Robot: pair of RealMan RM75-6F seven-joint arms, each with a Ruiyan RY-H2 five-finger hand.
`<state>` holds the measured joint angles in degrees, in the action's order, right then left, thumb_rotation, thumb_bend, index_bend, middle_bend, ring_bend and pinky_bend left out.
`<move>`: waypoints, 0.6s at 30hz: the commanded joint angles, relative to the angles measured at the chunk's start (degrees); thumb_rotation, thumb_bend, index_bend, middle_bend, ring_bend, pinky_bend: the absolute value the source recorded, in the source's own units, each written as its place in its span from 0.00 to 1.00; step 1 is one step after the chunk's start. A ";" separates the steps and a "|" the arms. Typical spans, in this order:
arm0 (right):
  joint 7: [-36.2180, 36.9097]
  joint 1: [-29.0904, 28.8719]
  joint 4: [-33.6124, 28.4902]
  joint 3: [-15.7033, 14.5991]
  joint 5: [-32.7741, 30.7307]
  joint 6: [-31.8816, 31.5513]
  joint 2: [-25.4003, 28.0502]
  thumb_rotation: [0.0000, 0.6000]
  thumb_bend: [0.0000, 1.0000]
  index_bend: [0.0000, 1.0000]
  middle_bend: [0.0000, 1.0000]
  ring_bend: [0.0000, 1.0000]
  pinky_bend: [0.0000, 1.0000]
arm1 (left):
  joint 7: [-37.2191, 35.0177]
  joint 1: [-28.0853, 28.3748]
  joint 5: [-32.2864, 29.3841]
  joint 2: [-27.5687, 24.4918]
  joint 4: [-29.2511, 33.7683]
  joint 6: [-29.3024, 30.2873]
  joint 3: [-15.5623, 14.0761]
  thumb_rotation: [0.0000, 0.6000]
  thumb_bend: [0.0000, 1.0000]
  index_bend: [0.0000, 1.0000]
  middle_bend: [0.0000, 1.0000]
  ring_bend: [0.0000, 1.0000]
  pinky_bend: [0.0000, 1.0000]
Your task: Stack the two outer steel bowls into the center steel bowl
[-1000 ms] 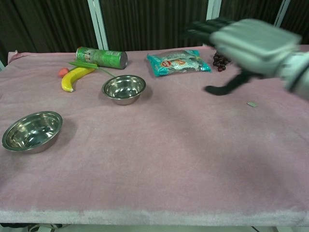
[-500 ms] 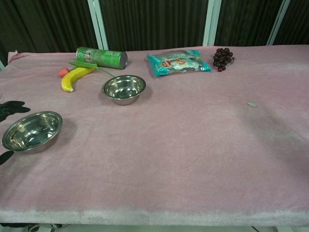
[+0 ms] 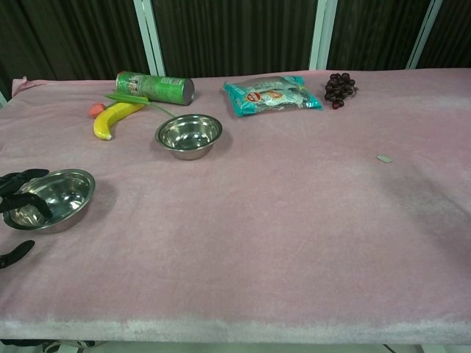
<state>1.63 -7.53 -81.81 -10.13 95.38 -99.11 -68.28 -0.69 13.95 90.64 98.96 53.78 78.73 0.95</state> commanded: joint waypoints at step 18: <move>4.24 1.77 2.33 2.82 -0.81 6.13 0.27 1.00 0.39 0.00 0.00 0.00 0.00 | -9.72 6.00 -1.11 4.52 -7.66 5.21 6.04 1.00 0.49 0.67 0.19 0.03 0.10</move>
<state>5.59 -5.86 -79.69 -7.40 94.63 -93.21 -68.08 -10.07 18.88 90.04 103.99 45.07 83.27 5.69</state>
